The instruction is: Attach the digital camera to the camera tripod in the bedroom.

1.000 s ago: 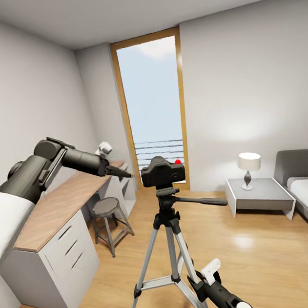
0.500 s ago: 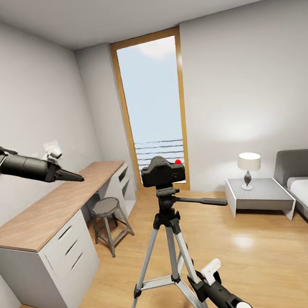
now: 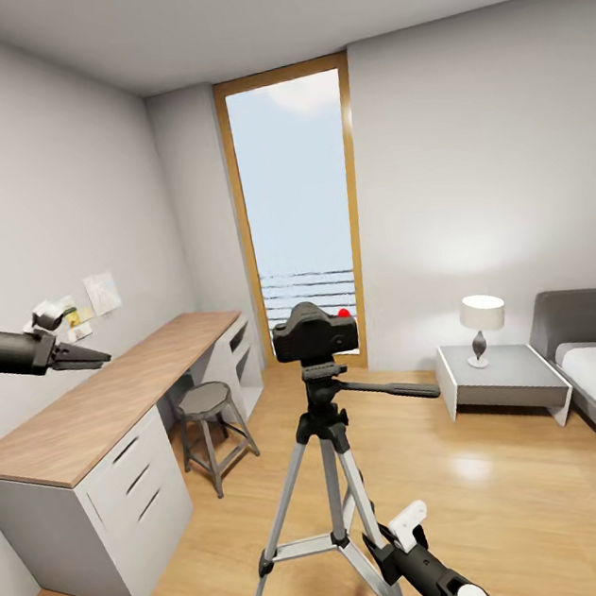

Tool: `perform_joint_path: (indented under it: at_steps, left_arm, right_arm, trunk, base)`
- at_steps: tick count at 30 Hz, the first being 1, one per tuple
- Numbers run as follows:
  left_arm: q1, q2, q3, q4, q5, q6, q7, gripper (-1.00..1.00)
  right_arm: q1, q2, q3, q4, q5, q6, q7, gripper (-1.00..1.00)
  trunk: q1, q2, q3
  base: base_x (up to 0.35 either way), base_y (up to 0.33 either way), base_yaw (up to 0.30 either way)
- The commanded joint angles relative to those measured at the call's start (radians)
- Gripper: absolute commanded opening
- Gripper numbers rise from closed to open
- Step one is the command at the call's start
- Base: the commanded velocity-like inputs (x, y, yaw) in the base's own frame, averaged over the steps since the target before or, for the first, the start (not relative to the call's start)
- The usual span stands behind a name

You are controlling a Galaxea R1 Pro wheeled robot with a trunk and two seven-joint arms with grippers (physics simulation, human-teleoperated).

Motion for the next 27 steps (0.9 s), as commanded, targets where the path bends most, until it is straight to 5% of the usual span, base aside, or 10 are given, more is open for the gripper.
perform_joint_path:
  at_steps: [1,4,8,9,16,21,27]
  left_arm:
    - [-0.002,0.000,-0.005,0.023,0.001,0.011,-0.006,1.00]
    - [-0.002,-0.004,-0.005,0.060,0.001,0.011,-0.006,1.00]
    - [-0.002,-0.041,-0.005,0.182,0.001,-0.015,0.008,1.00]
    - [-0.002,-0.063,-0.005,0.235,0.001,-0.060,0.046,1.00]
    - [-0.002,-0.109,-0.005,0.322,0.001,-0.095,0.193,1.00]
    - [-0.002,-0.167,-0.005,0.417,0.001,-0.113,0.279,1.00]
    - [-0.002,-0.261,-0.005,0.544,0.001,-0.229,0.402,1.00]
  right_arm:
    - [0.000,0.000,0.001,0.002,0.007,-0.003,0.002,-1.00]
    - [0.000,0.000,0.001,0.002,0.007,-0.003,0.002,-1.00]
    - [0.000,0.000,0.001,0.002,0.007,-0.003,0.002,-1.00]
    - [0.000,0.000,0.001,0.002,0.007,-0.003,0.002,1.00]
    - [0.000,0.000,0.001,0.003,0.007,-0.003,0.002,1.00]
    - [0.000,0.000,0.001,0.002,0.007,-0.004,0.002,1.00]
    - [0.000,0.000,0.003,0.002,0.007,-0.034,0.004,1.00]
  trunk:
    - [0.000,-0.001,-0.001]
    - [0.000,-0.001,-0.001]
    - [0.000,-0.001,-0.001]
    - [0.000,-0.001,-0.001]
    - [0.000,-0.001,-0.001]
    - [0.000,-0.001,-0.001]
    - [0.000,-0.001,-0.001]
  base:
    - [0.000,0.000,0.000]
    - [0.000,0.000,0.000]
    - [0.000,0.000,0.000]
    - [0.000,0.000,0.000]
    - [0.000,0.000,0.000]
    - [0.000,0.000,0.000]
    - [0.000,0.000,0.000]
